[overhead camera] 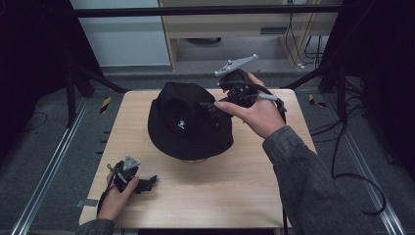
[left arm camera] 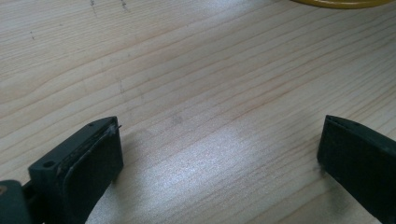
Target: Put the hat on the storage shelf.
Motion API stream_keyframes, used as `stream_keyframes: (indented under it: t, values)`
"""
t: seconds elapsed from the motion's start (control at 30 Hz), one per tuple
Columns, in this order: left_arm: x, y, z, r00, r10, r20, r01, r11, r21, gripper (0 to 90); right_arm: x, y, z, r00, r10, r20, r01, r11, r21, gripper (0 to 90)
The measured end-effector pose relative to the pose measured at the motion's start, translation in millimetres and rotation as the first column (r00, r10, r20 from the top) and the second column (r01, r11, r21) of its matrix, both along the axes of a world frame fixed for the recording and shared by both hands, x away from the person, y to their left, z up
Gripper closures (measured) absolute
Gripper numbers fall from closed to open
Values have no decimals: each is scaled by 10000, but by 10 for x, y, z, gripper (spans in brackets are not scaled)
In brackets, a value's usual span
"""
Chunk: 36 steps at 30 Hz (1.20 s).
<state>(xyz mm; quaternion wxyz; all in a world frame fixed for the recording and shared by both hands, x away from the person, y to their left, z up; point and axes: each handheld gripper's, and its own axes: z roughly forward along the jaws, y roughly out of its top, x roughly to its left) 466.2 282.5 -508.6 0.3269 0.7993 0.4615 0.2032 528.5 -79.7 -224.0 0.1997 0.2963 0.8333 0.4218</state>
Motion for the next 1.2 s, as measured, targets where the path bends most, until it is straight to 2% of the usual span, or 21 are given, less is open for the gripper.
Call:
stream_keyframes:
  t: [0.4, 0.57, 0.6, 0.63, 0.87, 0.9, 0.93, 0.97, 1.0, 1.03, 1.07, 1.1, 1.13, 1.17, 1.2]
  values:
    - [-3, -4, -3, 10000, 16, 29, -16, 10000, -36, 0, -131, -341, -83, 9989, -459, 69, 457, 9985, 297, 59]
    - [-4, -5, -4, 10000, 22, 18, -22, 10000, -44, 0, -205, -552, -191, 9967, -808, 83, 803, 9957, 452, 54]
    - [-4, -3, -3, 10000, 6, 7, -6, 10000, -21, 0, -241, -649, -265, 9955, -950, 57, 946, 9939, 568, 54]
    - [-4, -1, -2, 10000, -7, -4, 7, 10000, 1, 0, -241, -649, -265, 9955, -950, 57, 946, 9939, 568, 54]
    - [-4, -2, -2, 10000, -4, -12, 4, 10000, -2, 0, -389, -956, -707, 9901, -1395, -174, 1404, 9875, 714, 64]
    - [-3, 0, -1, 10000, -17, -6, 17, 10000, 13, 0, -424, -1026, -858, 9881, -1514, -272, 1530, 9856, 718, 69]
    - [-3, -1, -1, 10000, -13, -5, 13, 10000, 8, 0, -439, -1057, -936, 9871, -1565, -341, 1587, 9846, 741, 69]
    - [-3, -1, -1, 10000, -13, -5, 13, 10000, 8, 0, -439, -1057, -936, 9871, -1565, -341, 1587, 9846, 741, 69]
    - [-4, -1, -1, 10000, -6, -8, 6, 10000, 3, 0, -466, -1118, -1086, 9855, -1626, -482, 1660, 9829, 795, 70]
    - [-4, -1, -1, 10000, -6, -8, 6, 10000, 3, 0, -466, -1118, -1086, 9855, -1626, -482, 1660, 9829, 795, 70]
    - [-4, -1, -1, 10000, -8, -8, 8, 10000, 1, 0, -491, -1174, -1235, 9824, -1766, -615, 1814, 9798, 845, 72]
    - [-4, -1, -1, 10000, -9, -9, 9, 10000, 0, 0, -491, -1174, -1235, 9824, -1766, -615, 1814, 9798, 845, 72]
    - [-3, -1, -1, 10000, -13, -6, 13, 10000, 7, 0, -514, -1228, -1388, 9786, -1903, -782, 1972, 9759, 932, 84]
    - [-3, -1, -1, 10000, -13, -6, 13, 10000, 7, 0, -530, -1245, -1470, 9749, -2007, -958, 2096, 9732, 941, 85]
    - [-3, -1, -1, 10000, -13, -6, 13, 10000, 9, 0, -530, -1245, -1470, 9749, -2007, -958, 2096, 9732, 941, 85]
